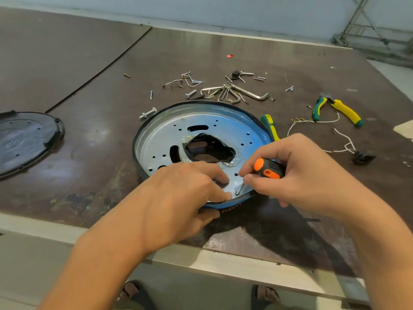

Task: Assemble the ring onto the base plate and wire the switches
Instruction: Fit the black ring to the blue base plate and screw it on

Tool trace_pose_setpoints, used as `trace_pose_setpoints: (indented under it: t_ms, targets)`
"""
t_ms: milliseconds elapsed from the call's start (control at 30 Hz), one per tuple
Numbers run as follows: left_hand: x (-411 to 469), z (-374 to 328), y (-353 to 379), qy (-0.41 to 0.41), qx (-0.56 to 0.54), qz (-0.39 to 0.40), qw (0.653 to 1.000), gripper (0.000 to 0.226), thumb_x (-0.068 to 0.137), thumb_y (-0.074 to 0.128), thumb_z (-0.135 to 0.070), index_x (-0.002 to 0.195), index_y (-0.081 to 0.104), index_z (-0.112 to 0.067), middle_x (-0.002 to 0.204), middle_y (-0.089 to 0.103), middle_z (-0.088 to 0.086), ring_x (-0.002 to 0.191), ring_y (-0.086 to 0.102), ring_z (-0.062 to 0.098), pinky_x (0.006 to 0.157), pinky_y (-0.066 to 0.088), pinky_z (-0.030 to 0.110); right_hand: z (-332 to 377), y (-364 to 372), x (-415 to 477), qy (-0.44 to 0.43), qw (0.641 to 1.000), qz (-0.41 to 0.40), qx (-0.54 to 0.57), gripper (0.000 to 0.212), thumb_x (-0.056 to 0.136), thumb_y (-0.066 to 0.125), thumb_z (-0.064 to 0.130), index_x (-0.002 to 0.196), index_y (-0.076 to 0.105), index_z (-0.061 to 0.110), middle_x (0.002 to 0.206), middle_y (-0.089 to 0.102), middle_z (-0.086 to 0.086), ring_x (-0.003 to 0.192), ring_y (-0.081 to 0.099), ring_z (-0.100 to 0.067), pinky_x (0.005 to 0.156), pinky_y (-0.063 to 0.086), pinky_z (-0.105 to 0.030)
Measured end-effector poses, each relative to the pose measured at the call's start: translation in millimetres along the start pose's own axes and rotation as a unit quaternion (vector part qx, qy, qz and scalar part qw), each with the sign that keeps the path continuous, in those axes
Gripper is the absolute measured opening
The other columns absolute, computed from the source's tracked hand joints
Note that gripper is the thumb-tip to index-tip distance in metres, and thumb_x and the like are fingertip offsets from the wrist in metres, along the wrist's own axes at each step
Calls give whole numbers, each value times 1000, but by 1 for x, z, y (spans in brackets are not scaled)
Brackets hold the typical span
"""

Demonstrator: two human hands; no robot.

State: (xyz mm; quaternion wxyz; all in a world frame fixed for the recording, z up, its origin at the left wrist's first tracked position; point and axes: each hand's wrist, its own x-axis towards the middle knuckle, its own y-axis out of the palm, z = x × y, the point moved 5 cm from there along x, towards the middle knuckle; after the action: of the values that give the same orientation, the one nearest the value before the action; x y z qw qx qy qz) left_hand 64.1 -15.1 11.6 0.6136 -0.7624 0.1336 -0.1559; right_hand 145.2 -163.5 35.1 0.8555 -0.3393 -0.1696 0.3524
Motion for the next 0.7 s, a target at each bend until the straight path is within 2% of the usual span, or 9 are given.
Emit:
trace_pose_setpoints:
  t_ms: [267,400,533,633,700]
  targets:
    - [0,0,1,-8,-10,3,1000,35,89,66,-38,122,65,-47,134,49,-26,112,54,1,88,52,31,5,6,-2,9,999,9,-53,8,82,78,28,76,73,31,55,62,17,37,60,-6,43,40,-12]
    - [1,0,0,-15,-17,-5,1000,33,87,68,-37,119,67,-44,131,52,-25,113,54,1,89,52,32,9,6,-3,5,996,3,-84,7,83,75,33,78,74,30,54,63,9,41,61,-5,48,43,-16]
    - [1,1,0,-29,-23,-17,999,36,85,71,-39,119,62,-41,126,56,-22,112,56,4,89,52,33,7,1,-2,7,999,-31,-38,10,87,74,27,77,75,25,54,61,9,38,58,-7,44,44,-17]
    - [1,0,-2,-33,-37,-36,998,52,82,73,-43,129,50,-42,120,60,-18,108,58,9,88,52,35,4,-6,-1,1,998,-58,1,12,87,73,24,75,74,21,53,60,4,38,51,-7,44,40,-16]
    - [2,-3,-1,-19,-28,-36,999,56,85,70,-46,136,48,-42,119,60,-15,106,58,10,88,51,35,-1,-8,-1,15,998,-58,17,12,87,73,24,76,74,22,52,57,3,37,50,-7,42,43,-21]
